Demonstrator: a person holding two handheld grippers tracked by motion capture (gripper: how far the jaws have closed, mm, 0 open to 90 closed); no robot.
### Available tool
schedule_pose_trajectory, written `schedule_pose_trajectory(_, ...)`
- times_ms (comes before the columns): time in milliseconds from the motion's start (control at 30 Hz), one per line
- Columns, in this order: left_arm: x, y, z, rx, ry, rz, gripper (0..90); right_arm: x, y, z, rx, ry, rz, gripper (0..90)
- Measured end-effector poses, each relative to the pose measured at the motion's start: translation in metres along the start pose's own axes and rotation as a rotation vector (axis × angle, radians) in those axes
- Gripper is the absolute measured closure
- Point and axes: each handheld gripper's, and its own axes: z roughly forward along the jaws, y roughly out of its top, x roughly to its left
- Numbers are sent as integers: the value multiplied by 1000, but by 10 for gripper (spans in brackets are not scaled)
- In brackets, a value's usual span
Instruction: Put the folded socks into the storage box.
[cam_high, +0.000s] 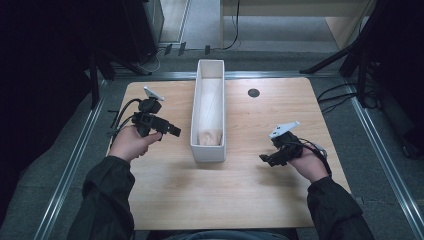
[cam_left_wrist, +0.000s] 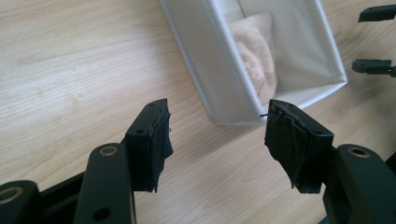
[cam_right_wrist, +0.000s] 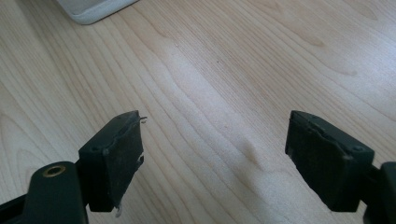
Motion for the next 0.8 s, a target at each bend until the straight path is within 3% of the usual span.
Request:
schedule_pose_trajectory(300, 25, -19, 8, -16, -4, -34, 393, -1, 3, 1, -8, -3, -8, 195)
schedule_pose_trajectory(800, 48, -44, 30, -23, -25, -63, 393, -2, 3, 0, -12, -3, -9, 206)
